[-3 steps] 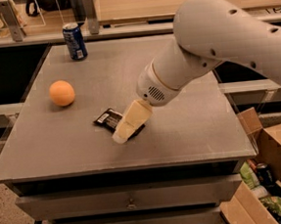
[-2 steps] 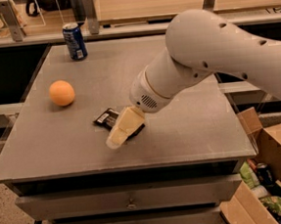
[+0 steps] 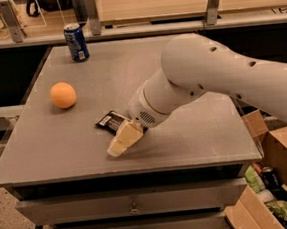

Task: Move rxbar chocolate near pepsi can

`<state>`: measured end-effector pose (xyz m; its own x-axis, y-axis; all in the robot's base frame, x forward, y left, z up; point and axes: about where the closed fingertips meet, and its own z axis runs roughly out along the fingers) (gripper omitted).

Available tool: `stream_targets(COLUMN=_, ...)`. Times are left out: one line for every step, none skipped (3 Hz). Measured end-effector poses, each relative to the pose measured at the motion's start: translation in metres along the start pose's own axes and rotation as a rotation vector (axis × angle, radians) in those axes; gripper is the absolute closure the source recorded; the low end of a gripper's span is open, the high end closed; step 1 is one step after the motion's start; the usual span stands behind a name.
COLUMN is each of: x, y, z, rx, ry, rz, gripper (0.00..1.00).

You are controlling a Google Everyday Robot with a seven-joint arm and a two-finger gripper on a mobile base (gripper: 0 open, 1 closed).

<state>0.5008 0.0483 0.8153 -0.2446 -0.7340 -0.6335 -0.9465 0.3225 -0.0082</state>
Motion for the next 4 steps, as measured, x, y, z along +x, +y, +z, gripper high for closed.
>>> stream_targets(x=0.0047, y=-0.0029, z=0.0054, rx=-0.005, ry=0.020, rz=0.025, gripper=0.41)
stream_targets(x=0.0035, y=-0.0032, z=0.0038, rx=-0.006, ry=0.020, rz=0.027, gripper=0.64)
stream_targets(x=0.0003, y=-0.0033, z=-0.0002, rx=-0.006, ry=0.020, rz=0.027, gripper=0.87)
stream_targets(x=-0.0011, y=-0.0034, z=-0.0021, rx=-0.005, ry=0.020, rz=0.027, gripper=1.00)
